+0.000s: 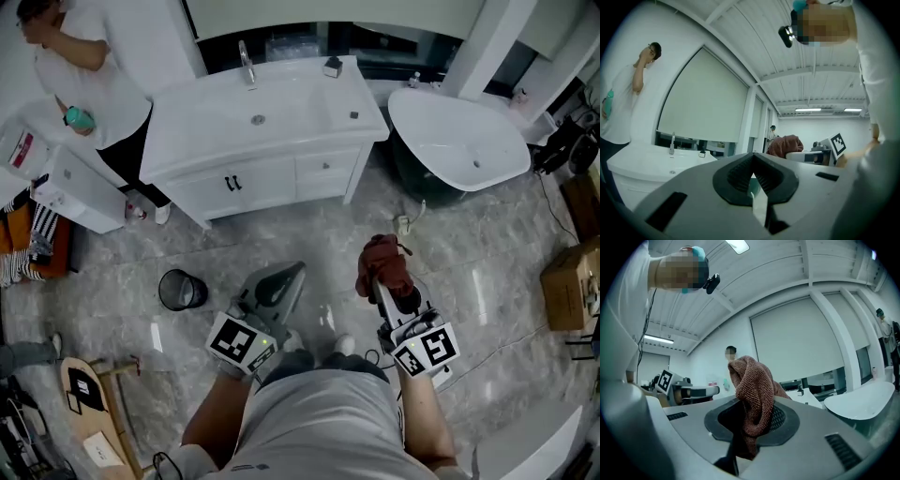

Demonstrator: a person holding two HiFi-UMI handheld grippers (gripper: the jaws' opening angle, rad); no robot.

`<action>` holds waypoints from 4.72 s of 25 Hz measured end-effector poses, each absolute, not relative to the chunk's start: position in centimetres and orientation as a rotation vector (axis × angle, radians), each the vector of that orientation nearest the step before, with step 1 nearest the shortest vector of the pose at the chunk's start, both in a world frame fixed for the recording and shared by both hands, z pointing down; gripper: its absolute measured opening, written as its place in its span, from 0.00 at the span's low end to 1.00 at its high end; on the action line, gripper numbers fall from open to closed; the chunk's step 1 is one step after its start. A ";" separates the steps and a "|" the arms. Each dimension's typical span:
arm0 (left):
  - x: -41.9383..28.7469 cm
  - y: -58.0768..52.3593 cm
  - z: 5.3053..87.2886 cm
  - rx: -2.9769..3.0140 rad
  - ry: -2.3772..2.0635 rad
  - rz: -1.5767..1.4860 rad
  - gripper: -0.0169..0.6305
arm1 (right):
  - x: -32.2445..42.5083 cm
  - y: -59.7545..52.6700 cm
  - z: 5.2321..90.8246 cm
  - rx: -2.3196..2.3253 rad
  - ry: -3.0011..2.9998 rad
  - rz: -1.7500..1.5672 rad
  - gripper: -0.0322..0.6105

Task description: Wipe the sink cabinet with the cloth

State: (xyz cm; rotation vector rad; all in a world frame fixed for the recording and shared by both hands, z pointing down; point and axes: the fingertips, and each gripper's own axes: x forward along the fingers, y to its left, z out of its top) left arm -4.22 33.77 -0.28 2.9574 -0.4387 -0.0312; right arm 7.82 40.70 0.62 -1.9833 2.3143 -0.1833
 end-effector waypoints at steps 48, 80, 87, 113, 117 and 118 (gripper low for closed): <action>13.3 9.7 8.2 2.718 -0.969 0.234 0.04 | 32.1 12.8 11.7 -1.759 2.399 -0.691 0.17; -2.6 9.5 25.5 2.268 -1.399 0.192 0.04 | 18.8 -0.9 36.1 -1.618 2.685 -1.180 0.17; -5.1 9.7 28.7 2.192 -1.413 0.165 0.04 | 17.5 -4.6 41.0 -1.701 2.652 -1.207 0.17; -7.7 9.5 39.1 2.117 -1.431 0.111 0.04 | 16.4 -11.3 49.2 -1.778 2.596 -1.241 0.17; -7.3 9.0 41.5 2.141 -1.405 0.120 0.04 | 16.2 -11.5 52.3 -1.786 2.568 -1.255 0.16; -7.3 8.8 41.9 2.145 -1.403 0.121 0.04 | 16.2 -11.5 53.1 -1.790 2.561 -1.258 0.16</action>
